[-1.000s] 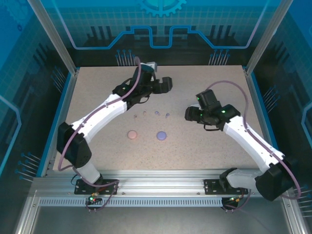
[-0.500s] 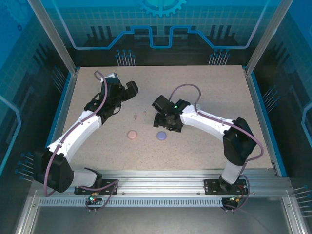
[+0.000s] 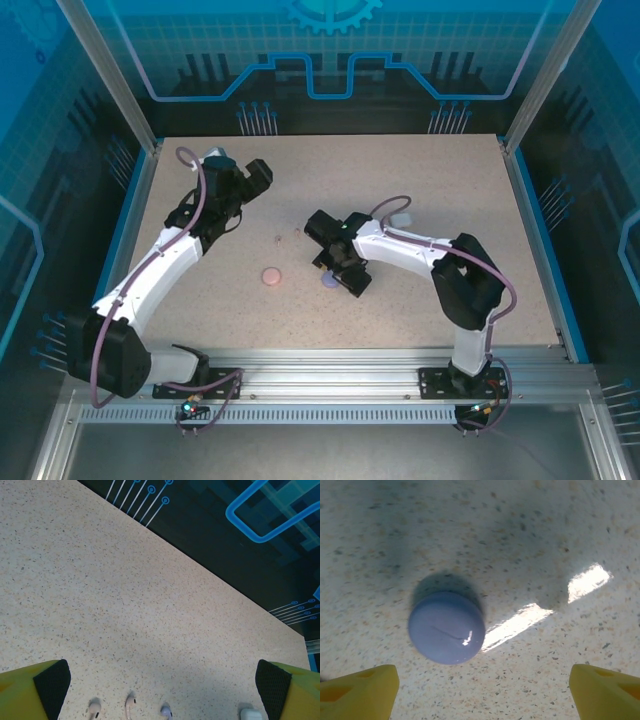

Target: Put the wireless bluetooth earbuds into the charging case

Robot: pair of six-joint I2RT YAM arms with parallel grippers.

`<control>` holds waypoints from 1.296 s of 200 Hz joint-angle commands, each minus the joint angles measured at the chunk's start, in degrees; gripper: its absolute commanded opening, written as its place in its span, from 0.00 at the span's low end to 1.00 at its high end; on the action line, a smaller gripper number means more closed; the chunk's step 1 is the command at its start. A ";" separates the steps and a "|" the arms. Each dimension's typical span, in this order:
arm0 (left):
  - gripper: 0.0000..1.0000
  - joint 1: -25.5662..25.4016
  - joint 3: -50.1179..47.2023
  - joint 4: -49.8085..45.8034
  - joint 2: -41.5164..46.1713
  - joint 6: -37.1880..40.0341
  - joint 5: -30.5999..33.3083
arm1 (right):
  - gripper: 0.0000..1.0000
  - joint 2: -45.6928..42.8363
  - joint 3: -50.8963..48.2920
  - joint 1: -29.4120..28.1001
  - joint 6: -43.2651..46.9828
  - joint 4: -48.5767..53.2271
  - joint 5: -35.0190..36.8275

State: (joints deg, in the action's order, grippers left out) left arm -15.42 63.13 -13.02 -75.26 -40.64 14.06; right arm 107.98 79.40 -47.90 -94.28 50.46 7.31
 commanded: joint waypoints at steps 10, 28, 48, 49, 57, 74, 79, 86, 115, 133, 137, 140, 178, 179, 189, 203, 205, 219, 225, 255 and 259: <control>0.99 0.57 0.82 -0.61 1.88 -1.37 -2.02 | 0.88 3.44 1.64 -0.77 -9.41 3.66 -1.21; 0.99 0.57 0.52 -0.67 2.04 -1.38 -2.23 | 0.88 5.00 3.04 -0.36 -9.86 3.13 -1.42; 0.99 0.57 -0.10 -0.30 2.21 -1.41 -2.11 | 0.88 7.06 5.48 0.18 -9.45 3.52 -1.01; 0.99 0.57 -0.11 -0.28 2.22 -1.39 -2.16 | 0.88 7.15 5.54 0.22 -9.40 3.51 -1.04; 0.99 0.57 -0.28 0.07 2.18 -1.29 -2.49 | 0.87 7.73 6.20 0.35 -8.95 3.51 -0.90; 0.99 0.57 -0.56 0.70 2.01 -1.02 -3.29 | 0.87 8.49 7.05 0.62 -7.90 3.38 -0.76; 0.99 0.53 -0.64 0.79 1.92 -1.06 -3.42 | 0.87 8.61 7.09 0.62 -7.86 3.28 -0.62; 0.99 0.59 -0.72 1.07 1.80 -1.04 -3.58 | 0.87 8.65 7.09 0.72 -7.76 2.93 -0.58; 0.99 0.57 -1.00 2.07 0.94 -1.27 -4.11 | 0.86 8.84 7.54 0.85 -6.96 1.91 -0.22; 0.99 0.57 -1.01 2.61 0.23 -1.70 -5.06 | 0.86 9.81 7.95 0.89 -7.21 0.99 -0.56; 0.99 0.61 -1.08 2.74 0.11 -1.85 -5.21 | 0.86 10.08 8.19 0.90 -7.22 0.80 -0.54; 0.99 0.58 -1.08 2.89 0.00 -1.89 -5.34 | 0.86 10.33 8.49 0.97 -7.20 0.71 -0.57; 0.99 0.57 -1.00 3.30 -0.76 -1.77 -5.97 | 0.84 14.26 12.19 1.40 -6.59 0.69 -0.93; 0.99 0.57 -1.00 3.33 -0.76 -1.74 -5.97 | 0.84 14.36 12.32 1.40 -6.52 0.69 -0.91; 0.99 0.57 -0.98 3.35 -0.76 -1.63 -6.07 | 0.82 15.07 12.98 1.58 -5.65 0.74 -0.92; 0.99 0.57 -1.07 3.42 -0.76 -1.54 -6.07 | 0.80 15.58 13.24 2.02 -4.66 0.84 -0.92; 0.99 0.57 -1.12 3.43 -0.76 -1.41 -6.07 | 0.79 15.59 13.13 2.09 -4.46 0.75 -0.90; 0.99 0.57 -1.18 3.50 -0.67 -1.40 -6.12 | 0.76 15.35 12.61 2.56 -2.86 0.34 -0.82; 0.99 0.57 -1.26 3.60 -0.67 -1.42 -6.18 | 0.74 15.20 12.30 2.76 -2.05 0.28 -0.81; 0.99 0.59 -1.61 4.30 -0.76 -1.29 -6.42 | 0.61 14.01 11.17 3.63 5.79 -0.28 -1.05; 0.99 0.59 -1.68 4.47 -0.76 -1.28 -6.45 | 0.59 13.93 11.09 3.69 7.11 -0.07 -0.99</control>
State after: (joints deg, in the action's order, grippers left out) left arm -15.42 62.48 -10.41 -75.55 -42.09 8.88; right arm 122.28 91.20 -45.78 -94.94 50.68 5.08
